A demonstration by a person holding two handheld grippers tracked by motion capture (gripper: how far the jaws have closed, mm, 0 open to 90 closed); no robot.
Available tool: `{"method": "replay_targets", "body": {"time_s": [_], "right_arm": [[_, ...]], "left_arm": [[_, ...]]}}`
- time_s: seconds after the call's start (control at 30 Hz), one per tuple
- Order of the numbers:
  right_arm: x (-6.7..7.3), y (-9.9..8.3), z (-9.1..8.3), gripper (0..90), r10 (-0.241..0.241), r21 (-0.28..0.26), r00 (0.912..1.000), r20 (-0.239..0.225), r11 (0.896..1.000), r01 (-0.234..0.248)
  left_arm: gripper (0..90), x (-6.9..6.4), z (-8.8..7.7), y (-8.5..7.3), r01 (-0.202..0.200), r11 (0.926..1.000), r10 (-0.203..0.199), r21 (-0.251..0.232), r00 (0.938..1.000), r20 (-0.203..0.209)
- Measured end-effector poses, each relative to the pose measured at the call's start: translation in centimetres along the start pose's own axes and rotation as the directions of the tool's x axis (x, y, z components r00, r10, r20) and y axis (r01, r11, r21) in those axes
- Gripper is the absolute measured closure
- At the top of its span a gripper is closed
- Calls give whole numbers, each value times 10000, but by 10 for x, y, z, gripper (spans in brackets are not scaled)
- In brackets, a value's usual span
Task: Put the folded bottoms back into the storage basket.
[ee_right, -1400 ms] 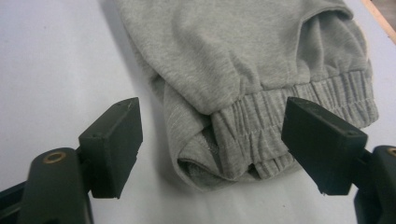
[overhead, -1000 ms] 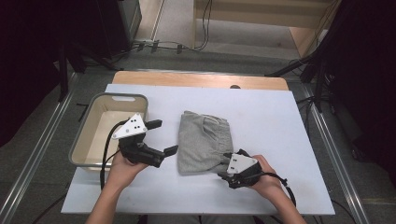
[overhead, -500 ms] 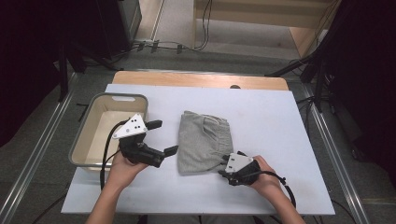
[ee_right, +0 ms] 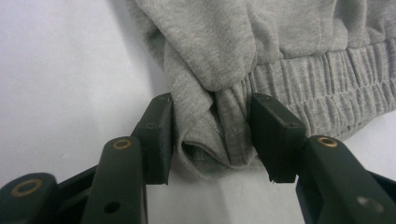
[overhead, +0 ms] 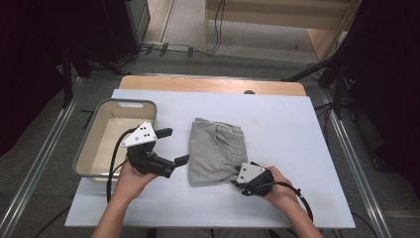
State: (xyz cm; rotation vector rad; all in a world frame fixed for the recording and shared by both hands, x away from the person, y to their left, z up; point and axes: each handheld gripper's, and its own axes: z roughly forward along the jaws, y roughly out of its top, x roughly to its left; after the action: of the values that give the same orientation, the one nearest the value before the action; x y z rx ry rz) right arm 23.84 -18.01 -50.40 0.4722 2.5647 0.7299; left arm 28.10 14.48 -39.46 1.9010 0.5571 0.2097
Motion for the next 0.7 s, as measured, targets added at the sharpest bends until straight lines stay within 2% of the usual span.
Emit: {"method": "replay_targets", "body": {"time_s": [0.13,0.33,0.47,0.7], "right_arm": [[0,0,0,537,61,33,9999,-100,10000,-60],[1,1,1,575,-25,64,10000,20,10000,25],[0,3,2,633,20,319,9996,278,9995,-29],[4,6,3,699,-378,536,9961,793,9980,336]], "left_arm": [[0,-1,2,0,-27,10000,27,37,10000,12],[0,0,4,-2,31,10000,-31,61,10000,10],[0,0,6,-3,56,9999,-56,134,10000,12],[0,-1,10,-4,68,9998,-68,171,10000,46]]}}
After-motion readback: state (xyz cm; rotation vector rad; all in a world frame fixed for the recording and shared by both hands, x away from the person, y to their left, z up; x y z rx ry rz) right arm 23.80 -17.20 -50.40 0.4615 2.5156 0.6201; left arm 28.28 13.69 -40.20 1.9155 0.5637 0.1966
